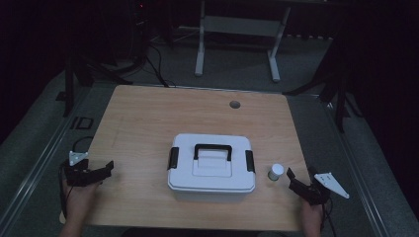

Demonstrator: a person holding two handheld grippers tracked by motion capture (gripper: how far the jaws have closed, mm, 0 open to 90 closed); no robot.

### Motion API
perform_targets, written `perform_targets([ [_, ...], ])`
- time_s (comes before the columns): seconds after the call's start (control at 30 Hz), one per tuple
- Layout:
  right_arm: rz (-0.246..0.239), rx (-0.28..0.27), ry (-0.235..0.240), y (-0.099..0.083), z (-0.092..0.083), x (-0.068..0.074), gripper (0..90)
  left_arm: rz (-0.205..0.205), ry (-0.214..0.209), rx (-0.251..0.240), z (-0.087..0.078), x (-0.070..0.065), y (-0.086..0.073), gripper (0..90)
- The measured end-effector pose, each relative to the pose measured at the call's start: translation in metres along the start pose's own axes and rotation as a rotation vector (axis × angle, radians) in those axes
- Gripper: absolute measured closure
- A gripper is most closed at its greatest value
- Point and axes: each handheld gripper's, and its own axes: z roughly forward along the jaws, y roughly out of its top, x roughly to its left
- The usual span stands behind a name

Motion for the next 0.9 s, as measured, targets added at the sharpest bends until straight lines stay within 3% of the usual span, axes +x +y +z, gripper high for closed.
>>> perform_targets([
  [0.1, 0.002, 0.000, 0.000, 0.000, 0.000, 0.000, 12.8, 0.004, 0.014, 0.033, 0.002, 0.000, 0.001, 1.3],
  [0.2, 0.002, 0.001, -0.001, 0.000, 0.000, 0.000, 12.8, -0.001, 0.012, 0.116, 0.007, -0.001, 0.001, 1.3],
  [0.37, 0.000, 0.001, -0.003, 0.000, 0.000, 0.000, 12.8, 0.045, 0.007, 0.206, 0.006, -0.002, 0.006, 1.2],
  [0.5, -0.005, 0.006, 0.000, 0.000, 0.000, 0.001, 12.8, 0.093, 0.028, 0.304, 0.003, -0.001, 0.016, 1.2],
  [0.6, -0.010, 0.007, 0.000, 0.000, 0.000, 0.001, 12.8, 0.114, 0.020, 0.357, 0.002, 0.001, 0.022, 1.2],
  [0.73, -0.004, 0.003, 0.000, 0.000, 0.000, 0.001, 12.8, 0.160, -0.021, 0.459, 0.000, 0.001, 0.028, 1.2],
  [0.87, -0.007, 0.002, 0.001, 0.000, 0.000, 0.001, 12.8, 0.197, -0.021, 0.501, -0.008, 0.001, 0.035, 1.2],
  [0.9, -0.006, 0.002, 0.001, 0.000, 0.000, 0.001, 12.8, 0.205, -0.045, 0.526, -0.009, 0.002, 0.037, 1.2],
])
